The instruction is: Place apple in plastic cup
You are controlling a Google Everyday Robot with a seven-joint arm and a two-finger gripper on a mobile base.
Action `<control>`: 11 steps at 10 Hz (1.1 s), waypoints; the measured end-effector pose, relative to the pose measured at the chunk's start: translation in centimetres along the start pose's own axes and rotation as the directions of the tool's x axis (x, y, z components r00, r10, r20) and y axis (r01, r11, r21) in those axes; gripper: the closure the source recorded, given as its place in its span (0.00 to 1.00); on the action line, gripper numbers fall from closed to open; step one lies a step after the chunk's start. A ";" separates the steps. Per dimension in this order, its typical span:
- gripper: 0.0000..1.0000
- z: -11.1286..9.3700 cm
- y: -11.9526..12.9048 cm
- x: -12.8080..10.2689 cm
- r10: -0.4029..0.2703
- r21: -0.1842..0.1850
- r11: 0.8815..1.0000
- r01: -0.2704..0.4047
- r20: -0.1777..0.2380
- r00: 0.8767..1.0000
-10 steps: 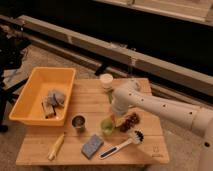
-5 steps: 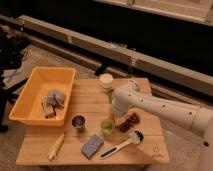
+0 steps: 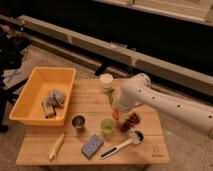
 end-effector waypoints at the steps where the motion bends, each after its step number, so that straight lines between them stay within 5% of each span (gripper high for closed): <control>1: 1.00 -1.9 -0.2 -0.1 -0.008 0.027 1.000 0.008 0.006 1.000; 4: 1.00 -5.1 0.5 -0.8 -0.038 0.074 0.997 0.035 0.034 0.999; 11: 1.00 -3.5 4.1 -7.2 -0.167 0.027 0.986 0.165 0.115 0.979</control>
